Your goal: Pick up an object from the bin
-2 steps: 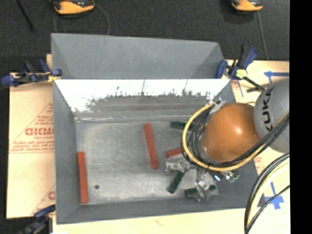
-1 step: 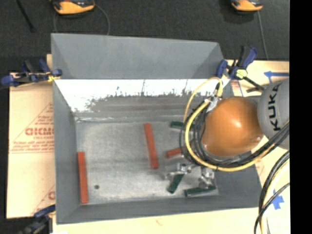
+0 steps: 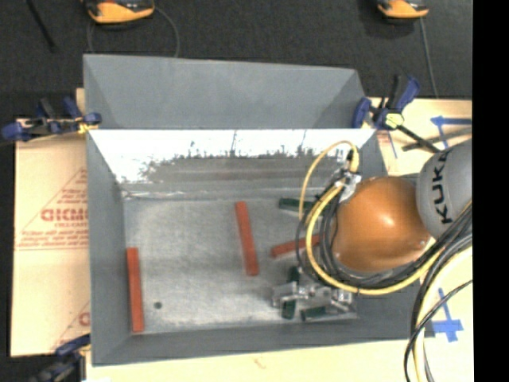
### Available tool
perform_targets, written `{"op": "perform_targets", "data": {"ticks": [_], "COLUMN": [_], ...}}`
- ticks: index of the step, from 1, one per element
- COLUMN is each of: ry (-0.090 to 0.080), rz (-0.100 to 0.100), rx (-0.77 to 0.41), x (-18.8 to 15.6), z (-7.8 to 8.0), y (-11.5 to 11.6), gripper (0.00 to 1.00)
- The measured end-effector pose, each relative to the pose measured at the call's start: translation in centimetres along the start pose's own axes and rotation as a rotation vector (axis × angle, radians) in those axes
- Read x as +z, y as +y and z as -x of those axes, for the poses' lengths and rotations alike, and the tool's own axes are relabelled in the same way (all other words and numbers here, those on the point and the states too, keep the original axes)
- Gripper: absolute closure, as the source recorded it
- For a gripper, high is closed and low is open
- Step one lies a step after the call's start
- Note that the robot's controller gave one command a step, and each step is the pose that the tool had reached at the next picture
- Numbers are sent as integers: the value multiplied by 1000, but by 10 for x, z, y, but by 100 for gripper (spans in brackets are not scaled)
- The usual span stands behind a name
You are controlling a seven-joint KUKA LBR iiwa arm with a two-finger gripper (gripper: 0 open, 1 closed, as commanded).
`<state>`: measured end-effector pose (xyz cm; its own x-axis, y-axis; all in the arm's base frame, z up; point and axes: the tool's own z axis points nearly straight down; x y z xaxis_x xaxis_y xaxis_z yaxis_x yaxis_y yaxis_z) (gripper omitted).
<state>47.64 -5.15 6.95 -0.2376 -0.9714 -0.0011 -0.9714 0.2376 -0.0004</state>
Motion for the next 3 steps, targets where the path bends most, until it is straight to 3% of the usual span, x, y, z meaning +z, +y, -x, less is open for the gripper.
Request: {"op": "perform_targets", "data": {"ticks": [1, 2, 3], "ry": [-1, -6, -1], "rz": [-2, -15, -3], "rx": [6, 7, 12], "x": [-1, -3, -12], "z": [0, 2, 2], "y": [-1, -5, -6], "gripper": [0, 100, 100]}}
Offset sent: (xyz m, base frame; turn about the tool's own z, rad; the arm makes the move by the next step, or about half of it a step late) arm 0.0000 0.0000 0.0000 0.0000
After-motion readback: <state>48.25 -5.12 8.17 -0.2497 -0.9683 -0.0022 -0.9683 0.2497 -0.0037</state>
